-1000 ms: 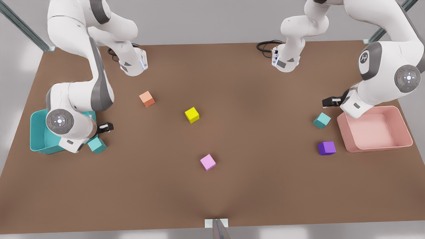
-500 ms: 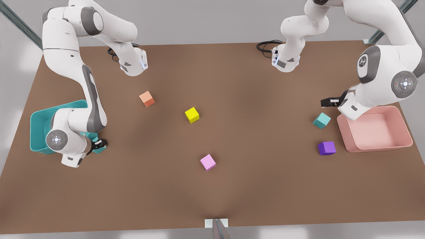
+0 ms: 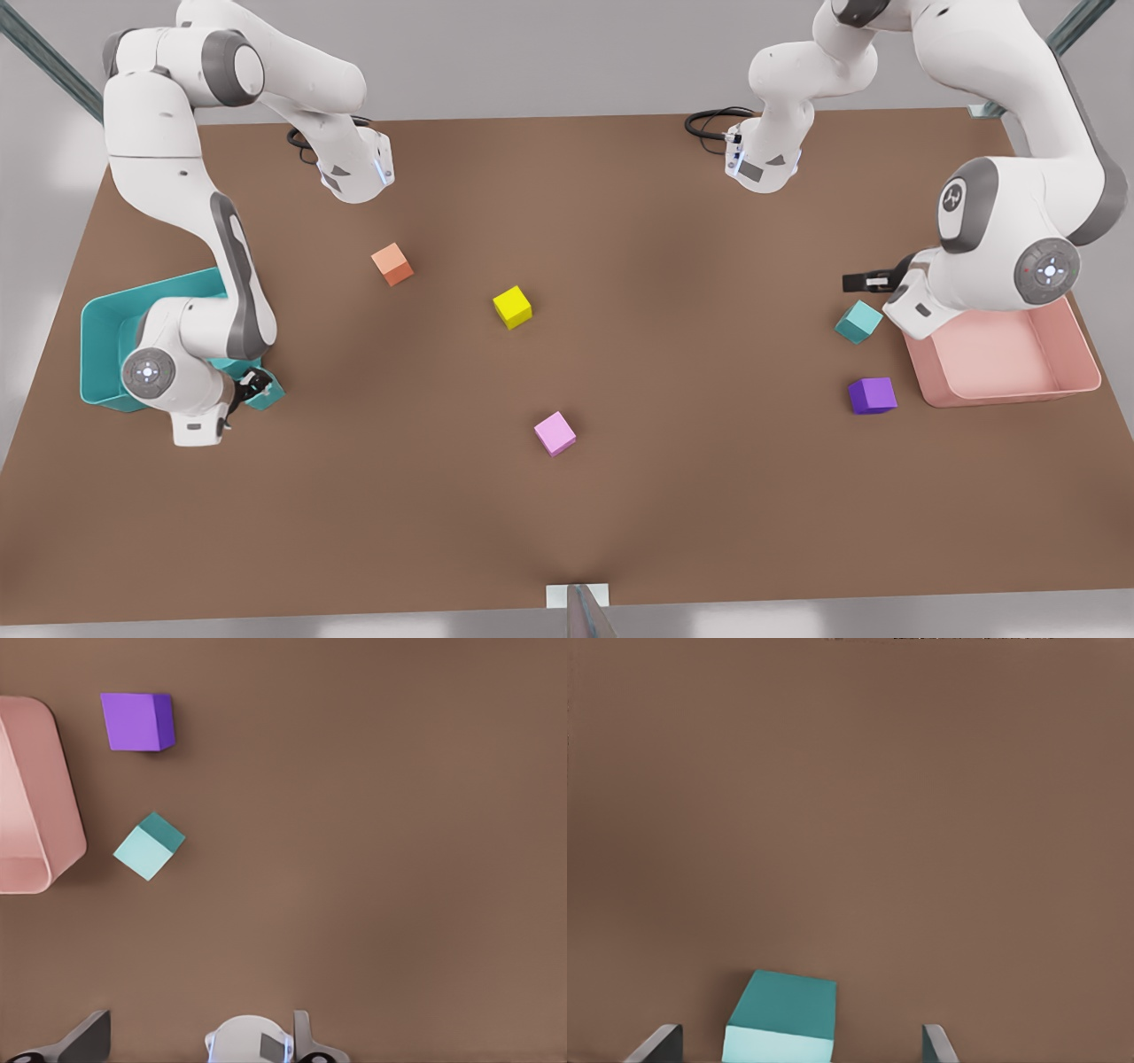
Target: Stack the two blue cubes on top of each other
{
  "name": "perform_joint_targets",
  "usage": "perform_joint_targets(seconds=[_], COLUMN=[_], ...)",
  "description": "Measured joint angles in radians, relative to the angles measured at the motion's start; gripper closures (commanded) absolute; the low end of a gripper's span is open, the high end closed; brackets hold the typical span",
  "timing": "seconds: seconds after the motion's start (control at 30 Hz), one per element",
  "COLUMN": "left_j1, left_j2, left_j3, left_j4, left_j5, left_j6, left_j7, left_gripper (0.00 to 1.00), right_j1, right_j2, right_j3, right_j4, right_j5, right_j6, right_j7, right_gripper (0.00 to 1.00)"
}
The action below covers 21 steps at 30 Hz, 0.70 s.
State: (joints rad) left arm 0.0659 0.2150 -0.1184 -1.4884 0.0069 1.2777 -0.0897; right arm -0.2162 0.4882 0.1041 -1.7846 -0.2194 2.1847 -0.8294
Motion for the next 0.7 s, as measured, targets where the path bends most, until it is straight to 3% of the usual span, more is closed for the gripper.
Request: perform_joint_targets(seconds=[0.7], left_j1=[-0.012], left_j2=[0.006], left_j3=[-0.038], left_j4=[0.008], left_j5=[-0.017], left_j6=[-0.016], left_j7=[-0.010], left_gripper=[0.00], right_j1=[-0.016], right_j2=[-0.007], right_j3=[-0.027], right_j4=[-0.050], right_j5=[0.092], right_j6=[-0.019], right_j7=[-0.083], right_gripper=[0.00])
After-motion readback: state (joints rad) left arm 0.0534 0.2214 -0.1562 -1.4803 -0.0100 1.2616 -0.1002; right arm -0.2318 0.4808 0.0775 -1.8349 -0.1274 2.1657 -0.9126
